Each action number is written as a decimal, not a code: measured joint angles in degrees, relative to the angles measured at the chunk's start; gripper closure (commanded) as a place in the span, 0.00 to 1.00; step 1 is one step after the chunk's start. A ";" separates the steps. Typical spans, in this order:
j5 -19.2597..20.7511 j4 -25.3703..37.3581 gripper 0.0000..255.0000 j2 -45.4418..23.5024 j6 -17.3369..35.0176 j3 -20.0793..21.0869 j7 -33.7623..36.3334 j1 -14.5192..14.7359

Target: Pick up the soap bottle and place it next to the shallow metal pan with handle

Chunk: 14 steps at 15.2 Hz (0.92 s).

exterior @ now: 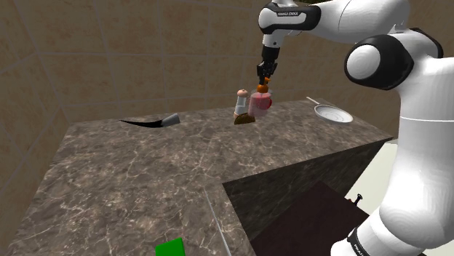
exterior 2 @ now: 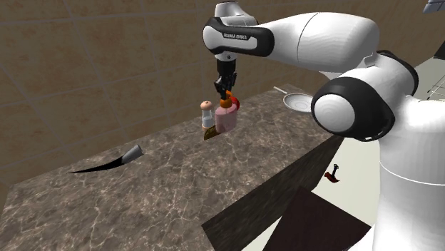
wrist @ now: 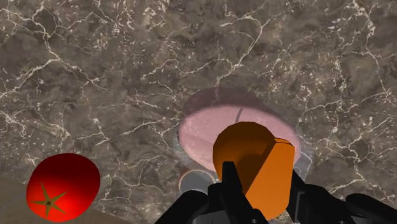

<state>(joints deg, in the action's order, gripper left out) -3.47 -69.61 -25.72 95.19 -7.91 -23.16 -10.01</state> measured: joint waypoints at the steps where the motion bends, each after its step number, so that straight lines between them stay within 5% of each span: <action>1: -0.08 -0.45 1.00 0.39 0.01 -0.30 -1.05 -0.77; 14: -1.43 -4.96 1.00 3.04 1.59 -4.67 -16.06 -11.35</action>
<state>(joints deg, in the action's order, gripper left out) -4.90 -74.57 -22.68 96.77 -12.58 -39.23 -21.36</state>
